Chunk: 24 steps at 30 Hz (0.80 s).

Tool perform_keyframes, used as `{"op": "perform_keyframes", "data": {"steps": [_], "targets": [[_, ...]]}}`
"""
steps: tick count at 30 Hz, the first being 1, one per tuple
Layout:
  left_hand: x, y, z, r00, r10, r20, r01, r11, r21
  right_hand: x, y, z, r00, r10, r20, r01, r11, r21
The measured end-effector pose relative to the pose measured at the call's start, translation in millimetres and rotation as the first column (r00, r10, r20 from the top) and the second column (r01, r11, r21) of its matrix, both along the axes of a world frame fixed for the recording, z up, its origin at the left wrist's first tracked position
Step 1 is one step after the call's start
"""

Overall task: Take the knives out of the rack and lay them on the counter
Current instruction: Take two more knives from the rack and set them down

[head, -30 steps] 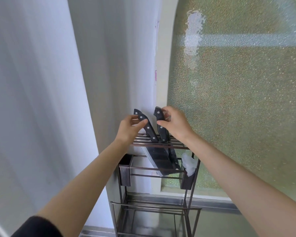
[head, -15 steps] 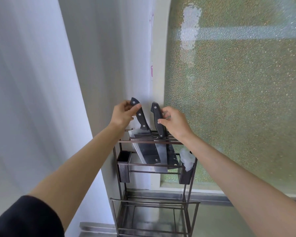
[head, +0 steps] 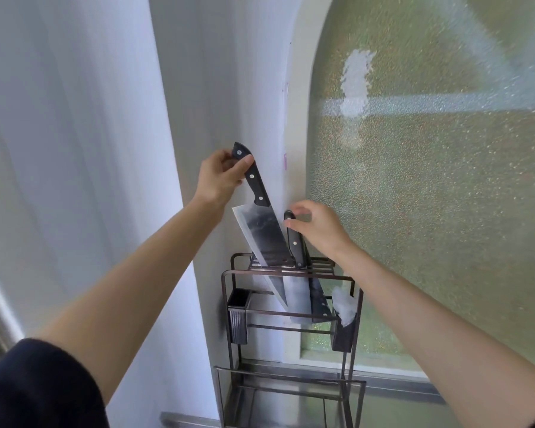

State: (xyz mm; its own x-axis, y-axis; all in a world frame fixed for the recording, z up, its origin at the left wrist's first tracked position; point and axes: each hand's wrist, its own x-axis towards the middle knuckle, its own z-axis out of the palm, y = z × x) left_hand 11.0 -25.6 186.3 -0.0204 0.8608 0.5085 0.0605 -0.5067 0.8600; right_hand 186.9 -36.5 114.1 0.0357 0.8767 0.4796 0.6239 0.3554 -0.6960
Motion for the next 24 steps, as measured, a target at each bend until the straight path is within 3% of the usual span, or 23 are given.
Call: {"op": "perform_keyframes", "data": {"steps": [3,7,10,18,20,24], "targets": [[-2,-17,22,1.0,0.012,0.01,-0.012,0.998,0.059,-11,-8,14,0.992,0.019,0.128,-0.029,0.997,0.075],[-8,-41,42,0.999,0.029,0.032,-0.032,0.996,0.088,-22,-20,24,0.998,0.055,0.007,-0.055,0.996,0.066],[-9,-60,44,1.0,0.021,0.019,-0.022,0.995,0.099,-20,-31,25,0.996,0.077,0.044,-0.081,0.993,0.088],[27,-109,6,0.957,0.009,-0.291,0.007,0.999,0.053,66,-93,-25,0.983,-0.069,0.173,0.031,0.976,0.216],[42,-119,-5,0.883,-0.093,-0.461,0.087,0.996,-0.035,100,-112,-38,0.951,-0.09,0.296,0.035,0.982,0.186],[98,-142,-39,0.555,-0.267,-0.788,0.214,0.961,-0.175,176,-156,-64,0.845,-0.089,0.527,0.076,0.996,0.046]]}}
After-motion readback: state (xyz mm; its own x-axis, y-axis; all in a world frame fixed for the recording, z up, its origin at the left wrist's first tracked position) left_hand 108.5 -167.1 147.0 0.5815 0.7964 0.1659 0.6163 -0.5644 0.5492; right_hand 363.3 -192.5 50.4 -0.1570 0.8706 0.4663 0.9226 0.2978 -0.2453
